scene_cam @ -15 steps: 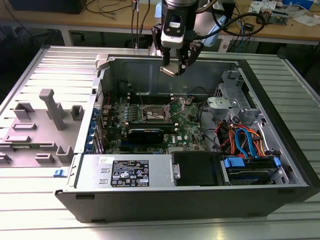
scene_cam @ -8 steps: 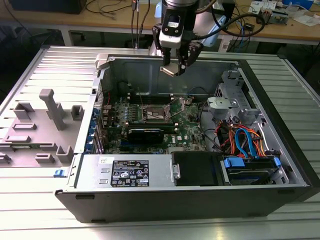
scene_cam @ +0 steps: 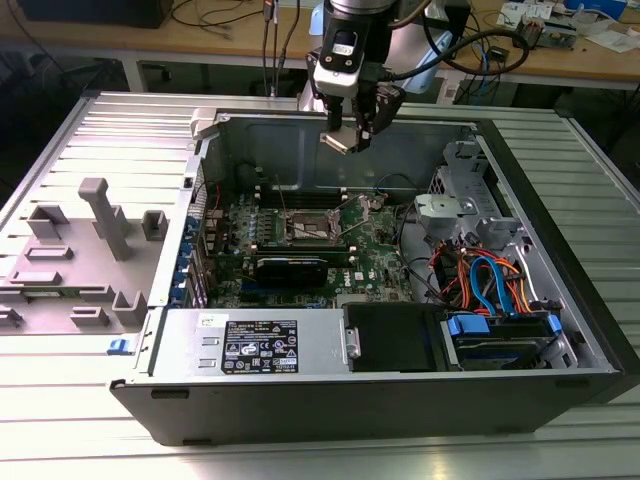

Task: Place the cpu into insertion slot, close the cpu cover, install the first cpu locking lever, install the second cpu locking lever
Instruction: 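Place the cpu into insertion slot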

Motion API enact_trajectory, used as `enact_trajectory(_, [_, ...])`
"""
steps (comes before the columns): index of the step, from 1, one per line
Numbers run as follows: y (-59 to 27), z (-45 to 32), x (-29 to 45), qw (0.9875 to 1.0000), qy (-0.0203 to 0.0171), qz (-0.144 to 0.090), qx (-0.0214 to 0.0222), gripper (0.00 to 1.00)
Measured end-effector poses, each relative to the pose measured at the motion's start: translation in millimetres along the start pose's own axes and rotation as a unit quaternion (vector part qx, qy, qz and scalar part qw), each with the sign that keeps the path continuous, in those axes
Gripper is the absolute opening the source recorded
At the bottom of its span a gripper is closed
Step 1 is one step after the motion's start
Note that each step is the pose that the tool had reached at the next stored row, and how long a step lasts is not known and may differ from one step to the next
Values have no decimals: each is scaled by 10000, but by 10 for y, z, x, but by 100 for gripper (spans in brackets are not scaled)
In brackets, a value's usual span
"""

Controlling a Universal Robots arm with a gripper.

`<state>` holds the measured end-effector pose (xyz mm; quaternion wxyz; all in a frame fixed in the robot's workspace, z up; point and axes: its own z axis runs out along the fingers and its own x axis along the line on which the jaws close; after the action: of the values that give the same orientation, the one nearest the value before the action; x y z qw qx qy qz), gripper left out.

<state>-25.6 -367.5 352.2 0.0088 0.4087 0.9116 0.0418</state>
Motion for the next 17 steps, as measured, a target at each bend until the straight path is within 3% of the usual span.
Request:
enact_trajectory(13, [0,0,0,10000,-3,38,-1,54])
enact_trajectory(17, [0,4,0,9995,-24,300,-6,54])
